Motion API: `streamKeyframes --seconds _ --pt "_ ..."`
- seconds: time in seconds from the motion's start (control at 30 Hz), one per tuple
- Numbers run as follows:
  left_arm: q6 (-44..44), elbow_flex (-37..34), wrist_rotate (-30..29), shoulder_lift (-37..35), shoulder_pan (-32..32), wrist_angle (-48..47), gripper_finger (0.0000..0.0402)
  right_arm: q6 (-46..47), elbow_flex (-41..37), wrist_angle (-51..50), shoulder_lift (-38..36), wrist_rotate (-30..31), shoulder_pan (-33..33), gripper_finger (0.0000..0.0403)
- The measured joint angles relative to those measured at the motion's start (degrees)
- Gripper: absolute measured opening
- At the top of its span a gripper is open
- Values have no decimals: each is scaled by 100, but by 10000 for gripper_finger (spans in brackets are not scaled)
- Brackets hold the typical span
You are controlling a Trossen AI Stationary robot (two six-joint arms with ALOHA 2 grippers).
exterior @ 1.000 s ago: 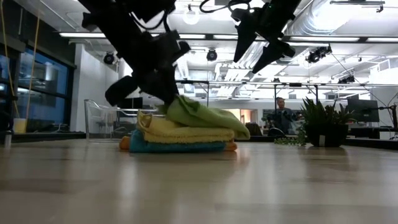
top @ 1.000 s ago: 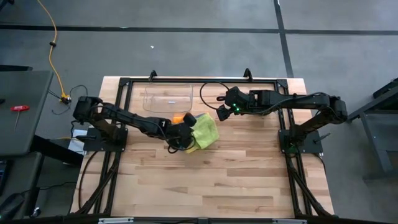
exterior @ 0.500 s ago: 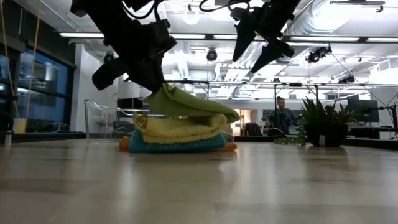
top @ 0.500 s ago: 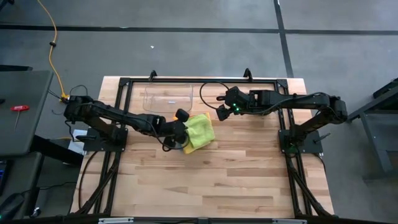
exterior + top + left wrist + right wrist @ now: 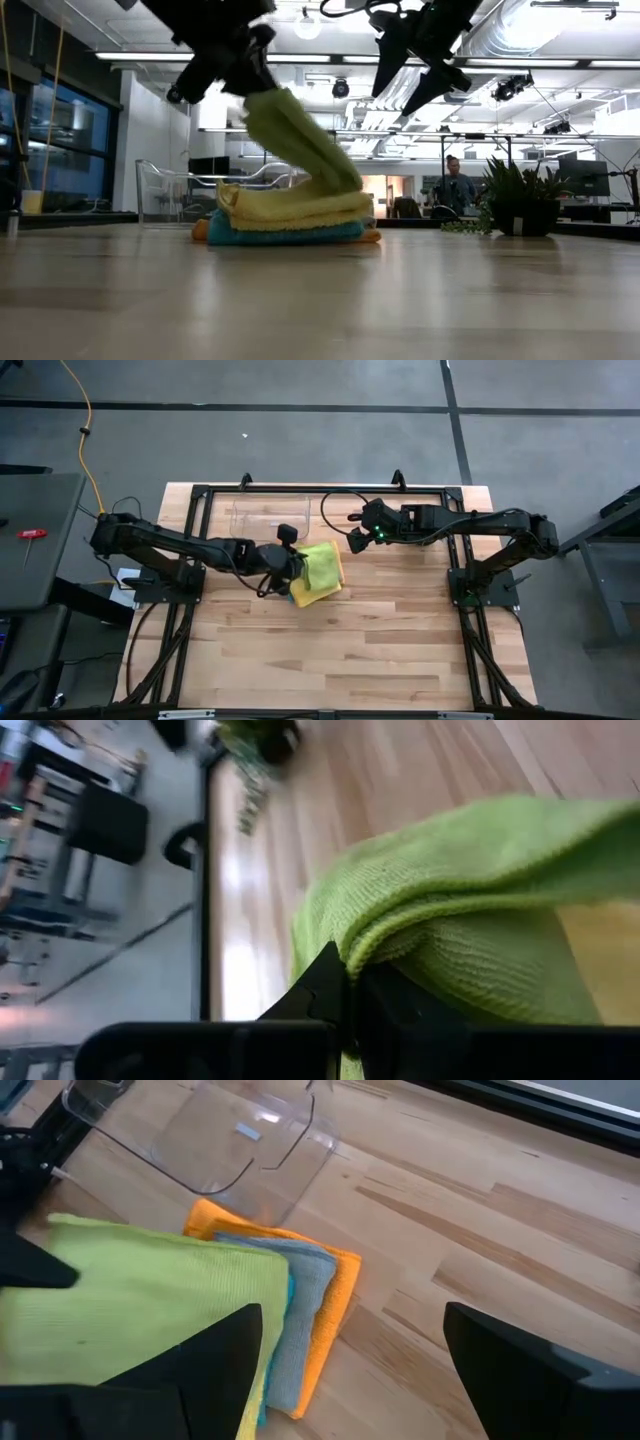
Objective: Fold microfiber towels
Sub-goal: Stack the green towel on the yellow towel, then put the stacked colored towels in the transparent bin
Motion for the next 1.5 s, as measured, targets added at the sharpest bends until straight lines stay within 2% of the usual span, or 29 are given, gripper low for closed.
streamKeyframes --seconds 0.13,0.37,0.63,0.8,1.03,1.3,1.5 --pt "-118 -275 95 162 0 -70 0 0 0 -10 0 0 0 305" --pt "-855 -728 161 610 -95 -78 0 0 0 30 0 0 0 305" --pt "-680 -773 135 760 -163 -72 23 107 0 118 0 0 -2 305" --pt "-676 -773 86 760 -73 -80 68 108 0 127 0 -1 -5 305" --pt "-587 -465 -96 760 -96 -450 167 106 0 127 0 -33 -5 305" --pt "-873 268 929 758 -85 -1767 262 73 0 123 0 -39 -5 305" --pt "-1249 572 1142 755 -85 -1873 282 -20 0 120 0 -44 -5 305"
